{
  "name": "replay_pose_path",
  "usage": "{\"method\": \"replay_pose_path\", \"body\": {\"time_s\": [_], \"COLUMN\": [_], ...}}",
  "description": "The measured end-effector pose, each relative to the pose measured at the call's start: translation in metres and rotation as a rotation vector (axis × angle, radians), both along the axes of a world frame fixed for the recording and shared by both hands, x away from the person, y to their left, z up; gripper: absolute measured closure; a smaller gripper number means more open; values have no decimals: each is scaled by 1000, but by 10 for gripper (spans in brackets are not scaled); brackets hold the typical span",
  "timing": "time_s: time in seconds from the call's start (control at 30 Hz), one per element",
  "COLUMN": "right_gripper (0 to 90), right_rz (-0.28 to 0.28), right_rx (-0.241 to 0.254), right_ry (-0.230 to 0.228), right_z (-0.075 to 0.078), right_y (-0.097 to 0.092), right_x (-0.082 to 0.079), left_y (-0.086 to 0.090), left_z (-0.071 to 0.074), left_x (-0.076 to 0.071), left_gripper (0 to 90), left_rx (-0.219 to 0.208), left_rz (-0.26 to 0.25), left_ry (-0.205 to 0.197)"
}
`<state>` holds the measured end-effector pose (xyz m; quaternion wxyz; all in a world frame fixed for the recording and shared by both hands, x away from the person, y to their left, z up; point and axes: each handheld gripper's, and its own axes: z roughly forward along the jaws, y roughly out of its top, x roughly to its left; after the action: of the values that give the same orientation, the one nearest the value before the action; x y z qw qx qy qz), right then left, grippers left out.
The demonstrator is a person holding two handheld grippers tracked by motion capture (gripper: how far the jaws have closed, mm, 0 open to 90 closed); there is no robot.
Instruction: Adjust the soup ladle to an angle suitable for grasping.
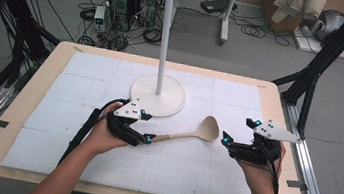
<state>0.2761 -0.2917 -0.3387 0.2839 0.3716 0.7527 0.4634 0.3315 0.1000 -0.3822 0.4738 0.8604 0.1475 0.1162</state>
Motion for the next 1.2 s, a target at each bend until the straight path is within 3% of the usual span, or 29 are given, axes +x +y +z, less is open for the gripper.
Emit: {"method": "replay_pose_path", "body": {"time_s": [0.17, 0.27, 0.43, 0.67, 0.8, 0.93, 1.03, 1.2], "right_gripper": [112, 111, 112, 112, 112, 112, 111, 112], "right_rz": [9, 14, 32, 59, 61, 57, 51, 51], "right_rx": [5, 9, 7, 24, 26, 24, 25, 25], "right_ry": [-8, -6, -8, -33, -27, -27, -22, -18], "right_z": [3, 4, 5, 5, 3, 0, -2, -3], "right_y": [3, 5, 7, 12, 14, 13, 10, 6], "right_x": [-3, -4, -3, -2, 0, 2, 4, 5], "left_y": [18, 30, 49, 94, 106, 111, 115, 115], "left_z": [6, 9, 12, 16, 19, 20, 19, 18], "left_x": [-7, -11, -14, -15, -15, -15, -13, -12], "left_gripper": [248, 198, 165, 190, 179, 118, 59, 17], "left_rx": [-12, -67, -100, -279, -302, -299, -280, -248], "left_rz": [34, 72, 121, 195, 220, 253, 286, 281], "left_ry": [-25, 4, 27, 100, 80, 70, 54, 35]}}
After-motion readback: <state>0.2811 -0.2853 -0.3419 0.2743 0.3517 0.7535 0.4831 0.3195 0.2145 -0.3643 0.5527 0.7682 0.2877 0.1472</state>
